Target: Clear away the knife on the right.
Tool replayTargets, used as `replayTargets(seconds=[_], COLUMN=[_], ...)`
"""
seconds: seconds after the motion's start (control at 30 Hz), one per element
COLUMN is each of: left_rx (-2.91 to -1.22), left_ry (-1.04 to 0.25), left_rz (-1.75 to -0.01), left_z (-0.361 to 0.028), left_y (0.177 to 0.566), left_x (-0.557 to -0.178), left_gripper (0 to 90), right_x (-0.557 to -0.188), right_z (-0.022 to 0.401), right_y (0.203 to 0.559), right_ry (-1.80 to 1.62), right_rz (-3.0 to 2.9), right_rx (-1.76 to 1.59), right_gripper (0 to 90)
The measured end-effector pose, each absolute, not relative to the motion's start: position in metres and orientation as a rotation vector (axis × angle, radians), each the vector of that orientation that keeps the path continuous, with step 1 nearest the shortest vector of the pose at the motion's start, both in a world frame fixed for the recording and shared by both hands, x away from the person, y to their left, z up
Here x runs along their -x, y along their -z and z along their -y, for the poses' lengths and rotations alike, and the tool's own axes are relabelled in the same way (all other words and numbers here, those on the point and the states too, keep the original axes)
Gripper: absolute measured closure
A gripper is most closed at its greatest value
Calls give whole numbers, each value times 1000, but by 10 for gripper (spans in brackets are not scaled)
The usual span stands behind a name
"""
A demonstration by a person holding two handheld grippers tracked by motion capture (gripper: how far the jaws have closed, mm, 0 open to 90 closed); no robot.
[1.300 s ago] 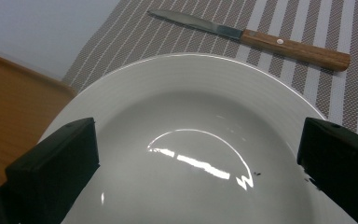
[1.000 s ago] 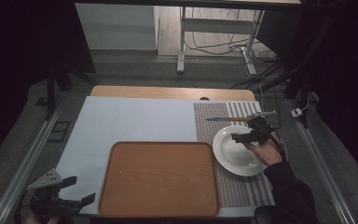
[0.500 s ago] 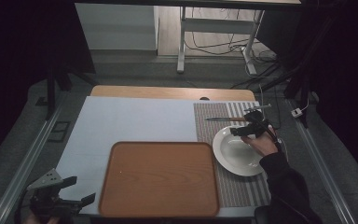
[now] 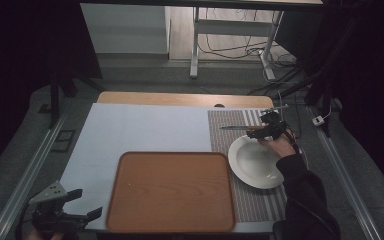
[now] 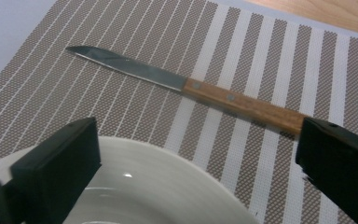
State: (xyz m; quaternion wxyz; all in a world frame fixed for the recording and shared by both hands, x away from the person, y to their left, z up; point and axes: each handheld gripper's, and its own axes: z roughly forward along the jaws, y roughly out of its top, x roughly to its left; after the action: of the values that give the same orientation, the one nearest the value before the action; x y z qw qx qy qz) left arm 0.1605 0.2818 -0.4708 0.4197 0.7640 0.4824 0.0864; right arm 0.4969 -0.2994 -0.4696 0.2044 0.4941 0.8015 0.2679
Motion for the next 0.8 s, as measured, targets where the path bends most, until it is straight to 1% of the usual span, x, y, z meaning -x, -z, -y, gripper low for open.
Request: replayTargets(seconds=[0.1, 0.13, 0.17, 0.2, 0.3, 0.37, 0.47, 0.5, 0.53, 0.67, 0.8], left_rx=[-1915, -1915, -1915, -1916, -1917, -1917, -1916, -1916, -1916, -1916, -1916], left_ry=[-216, -217, -217, -217, -218, -218, -218, -218, -218, -220, -220], left_rz=[-1209, -1209, -1209, -1209, -1209, -1210, -1211, -1212, -1212, -1213, -1216], left_z=[-282, -282, -282, -282, -282, -282, -282, -282, -282, -282, -282], left_y=[471, 471, 471, 471, 471, 471, 471, 471, 471, 471, 471], left_x=[-161, -160, -160, -160, -160, -160, -160, -160, -160, -160, -159], left_gripper=[8, 9, 9, 9, 9, 9, 9, 9, 9, 9, 9], right_x=[-503, -507, -507, -509, -515, -520, -526, -531, -531, -540, -549], right_z=[301, 303, 303, 303, 307, 309, 313, 314, 314, 317, 320], right_y=[470, 470, 470, 470, 470, 470, 471, 473, 473, 475, 476], right_ry=[-730, -724, -724, -728, -719, -704, -702, -708, -708, -686, -663], right_rz=[-2239, -2240, -2240, -2238, -2250, -2264, -2281, -2296, -2296, -2314, -2308], right_rx=[-1377, -1378, -1378, -1372, -1370, -1369, -1384, -1388, -1388, -1396, -1428], right_gripper=[89, 163, 163, 208, 362, 495, 633, 721, 721, 895, 899])
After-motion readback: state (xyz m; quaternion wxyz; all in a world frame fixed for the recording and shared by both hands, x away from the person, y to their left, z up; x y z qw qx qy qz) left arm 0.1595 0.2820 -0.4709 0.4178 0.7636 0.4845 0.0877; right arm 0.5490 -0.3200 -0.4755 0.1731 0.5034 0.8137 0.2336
